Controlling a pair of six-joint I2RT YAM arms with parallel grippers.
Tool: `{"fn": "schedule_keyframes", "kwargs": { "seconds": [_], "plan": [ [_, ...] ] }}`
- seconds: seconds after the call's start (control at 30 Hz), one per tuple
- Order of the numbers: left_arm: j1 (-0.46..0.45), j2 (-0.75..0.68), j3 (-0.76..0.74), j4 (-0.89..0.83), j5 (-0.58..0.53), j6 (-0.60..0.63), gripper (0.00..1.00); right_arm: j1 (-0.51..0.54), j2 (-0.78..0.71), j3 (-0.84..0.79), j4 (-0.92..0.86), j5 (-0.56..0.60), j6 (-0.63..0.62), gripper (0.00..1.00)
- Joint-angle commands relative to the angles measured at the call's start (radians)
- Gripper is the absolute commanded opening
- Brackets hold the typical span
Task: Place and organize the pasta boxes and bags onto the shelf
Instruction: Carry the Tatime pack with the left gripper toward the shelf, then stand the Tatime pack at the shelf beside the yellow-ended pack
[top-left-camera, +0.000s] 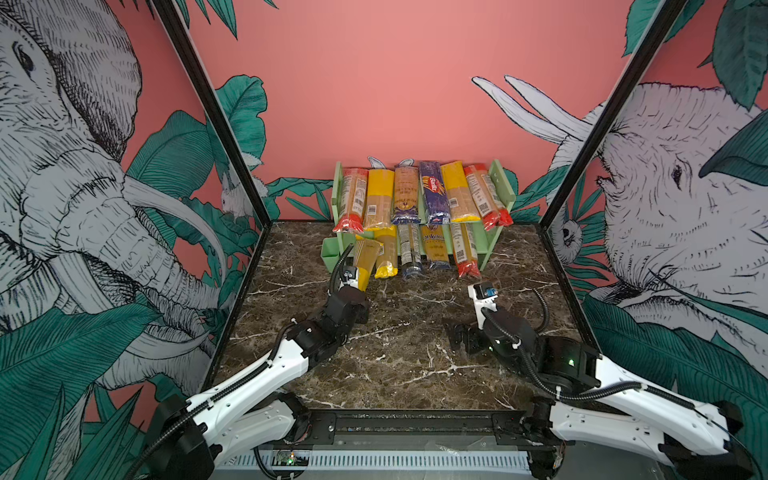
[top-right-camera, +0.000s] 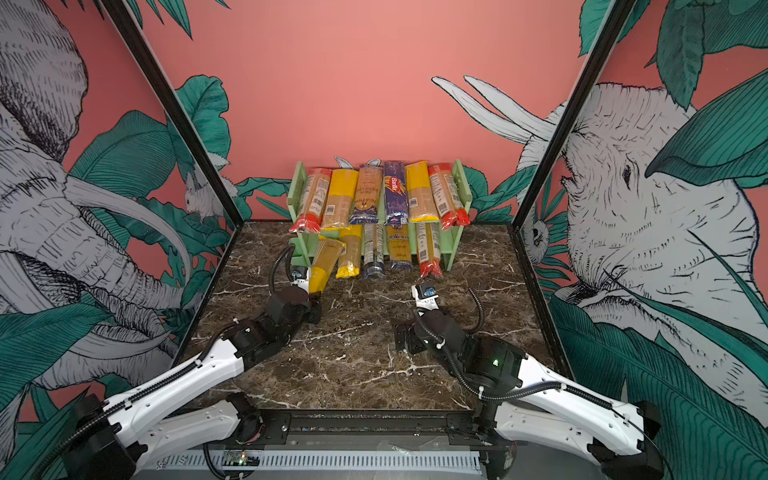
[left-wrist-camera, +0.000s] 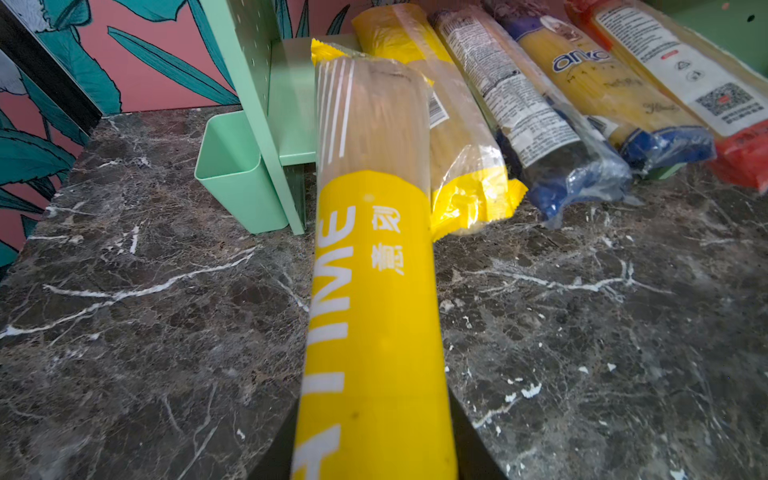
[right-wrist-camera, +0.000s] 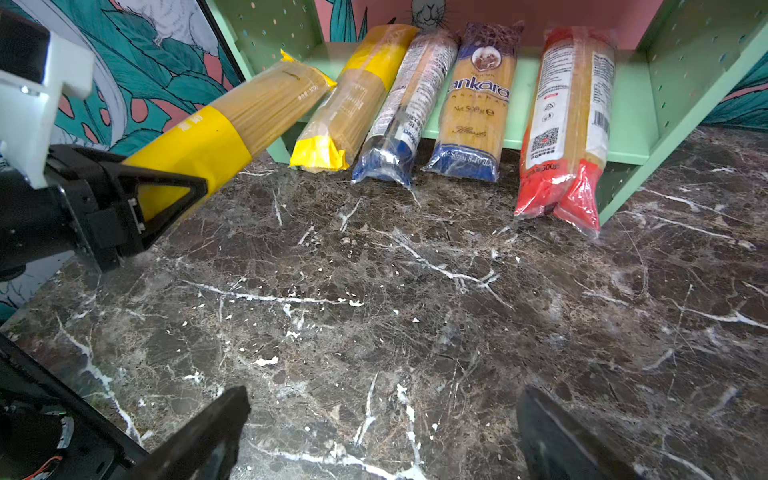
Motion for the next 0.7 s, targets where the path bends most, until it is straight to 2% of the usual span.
{"fn": "schedule_keyframes", "kwargs": {
  "seconds": [0.0,0.43,0.67],
  "plan": [
    [0.066,0.027,0.079,0.249,0.031,0.0,0.0,-0.025,0.0,0.029,-0.013,-0.016,-0.024,0.99],
    [0.206,0.325,0.213,0.496,0.133,0.011,0.0,-0.144,0.05,0.067,-0.03,-0.072,-0.086,0.99],
    [0.227,0.474,0.304,0.58,0.136,0.021,0.0,-0.235,0.091,0.081,-0.015,-0.142,-0.123,0.99]
  ]
}}
